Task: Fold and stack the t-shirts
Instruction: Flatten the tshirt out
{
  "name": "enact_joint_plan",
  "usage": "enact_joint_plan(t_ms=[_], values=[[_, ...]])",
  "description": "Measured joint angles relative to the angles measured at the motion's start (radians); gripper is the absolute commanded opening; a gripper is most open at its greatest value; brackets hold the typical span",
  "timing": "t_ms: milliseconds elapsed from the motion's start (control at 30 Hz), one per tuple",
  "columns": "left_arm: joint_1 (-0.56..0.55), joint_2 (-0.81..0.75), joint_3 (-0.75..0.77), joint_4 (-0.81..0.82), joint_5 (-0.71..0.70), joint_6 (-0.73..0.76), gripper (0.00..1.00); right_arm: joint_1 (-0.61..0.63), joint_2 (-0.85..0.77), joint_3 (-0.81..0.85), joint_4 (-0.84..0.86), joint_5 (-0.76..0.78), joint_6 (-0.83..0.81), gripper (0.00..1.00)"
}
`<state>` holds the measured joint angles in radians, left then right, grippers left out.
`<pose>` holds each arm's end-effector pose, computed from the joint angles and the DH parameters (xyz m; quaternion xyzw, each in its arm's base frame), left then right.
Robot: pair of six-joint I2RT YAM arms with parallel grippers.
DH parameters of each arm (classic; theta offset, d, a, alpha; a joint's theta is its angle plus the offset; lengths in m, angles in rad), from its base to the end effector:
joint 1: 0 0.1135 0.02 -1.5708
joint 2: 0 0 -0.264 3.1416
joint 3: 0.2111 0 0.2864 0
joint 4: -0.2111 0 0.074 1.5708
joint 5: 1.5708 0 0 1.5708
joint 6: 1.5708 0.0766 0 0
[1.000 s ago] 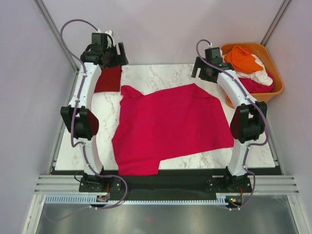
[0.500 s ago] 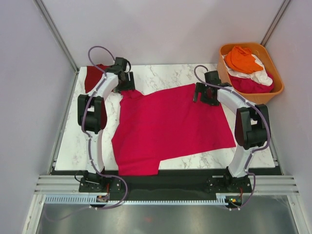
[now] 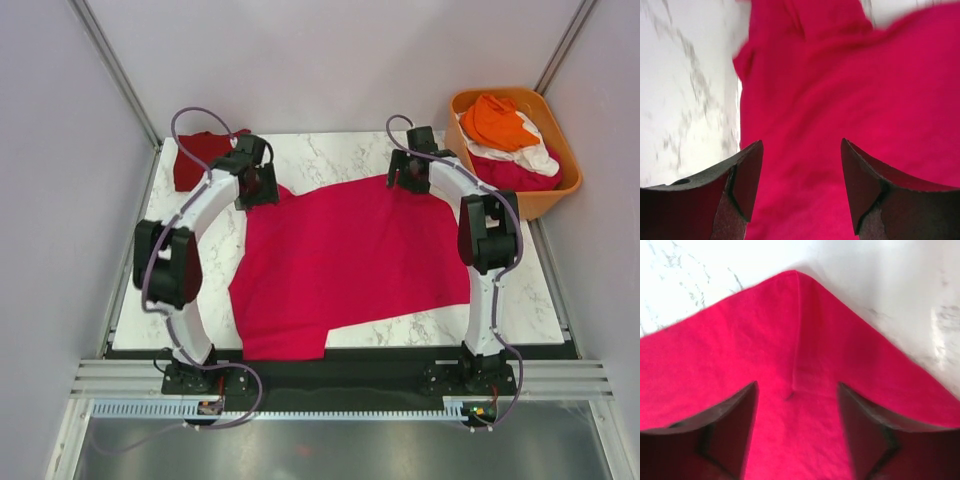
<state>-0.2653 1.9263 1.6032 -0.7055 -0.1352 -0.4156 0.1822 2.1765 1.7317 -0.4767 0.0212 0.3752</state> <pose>0.4600 -0.1143 0.2006 -0.0902 0.9572 -0.0279 0.2736 0.5313 0.0962 0.1443 0.0947 0.9430 0.0781 0.3094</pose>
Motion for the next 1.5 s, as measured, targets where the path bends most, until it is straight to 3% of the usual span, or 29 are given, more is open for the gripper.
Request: enact_joint_plan(t_ms=[100, 233, 433, 567, 700, 767, 1033, 1167, 1200, 1233, 1333, 1367, 1400, 1433, 1500], values=[[-0.053, -0.221, -0.211, 0.004, -0.003, -0.008, 0.71, 0.011, 0.077, 0.075, -0.033, 0.01, -0.014, 0.56], [-0.089, -0.462, -0.496, 0.036, 0.009, -0.062, 0.69, 0.023, 0.125, 0.122, -0.062, 0.036, -0.032, 0.5], [-0.095, -0.55, -0.811, 0.155, 0.031, -0.202, 0.65, 0.029, 0.132, 0.139, -0.08, 0.067, -0.039, 0.25], [-0.097, -0.508, -0.878, 0.23, 0.051, -0.256, 0.59, 0.029, 0.134, 0.143, -0.089, 0.09, -0.04, 0.11], [-0.096, -0.484, -0.879, 0.297, 0.051, -0.288, 0.5, 0.029, 0.134, 0.143, -0.093, 0.11, -0.039, 0.06], [-0.096, -0.476, -0.879, 0.325, 0.047, -0.301, 0.34, 0.029, 0.134, 0.143, -0.093, 0.114, -0.04, 0.0], [-0.096, -0.463, -0.894, 0.405, 0.04, -0.324, 0.34, 0.029, 0.134, 0.16, -0.116, 0.125, -0.041, 0.0], [-0.096, -0.476, -0.906, 0.417, 0.04, -0.328, 0.34, 0.013, 0.134, 0.232, -0.151, 0.146, -0.05, 0.07], [-0.096, -0.478, -0.908, 0.418, 0.04, -0.328, 0.13, 0.006, 0.134, 0.257, -0.156, 0.15, -0.053, 0.08], [-0.096, -0.481, -0.909, 0.419, 0.04, -0.337, 0.02, -0.004, 0.136, 0.289, -0.167, 0.154, -0.056, 0.09], [-0.094, -0.488, -0.911, 0.397, 0.031, -0.344, 0.02, -0.043, 0.162, 0.408, -0.173, 0.161, -0.059, 0.13], [-0.093, -0.494, -0.911, 0.385, 0.029, -0.343, 0.02, -0.061, 0.185, 0.466, -0.174, 0.164, -0.06, 0.27], [-0.09, -0.497, -0.911, 0.373, 0.028, -0.344, 0.02, -0.073, 0.204, 0.505, -0.167, 0.166, -0.058, 0.55], [-0.089, -0.5, -0.911, 0.362, 0.026, -0.343, 0.02, -0.088, 0.24, 0.566, -0.174, 0.169, -0.054, 0.95], [-0.085, -0.502, -0.908, 0.342, 0.027, -0.343, 0.07, -0.115, 0.307, 0.661, -0.163, 0.169, -0.067, 0.98]])
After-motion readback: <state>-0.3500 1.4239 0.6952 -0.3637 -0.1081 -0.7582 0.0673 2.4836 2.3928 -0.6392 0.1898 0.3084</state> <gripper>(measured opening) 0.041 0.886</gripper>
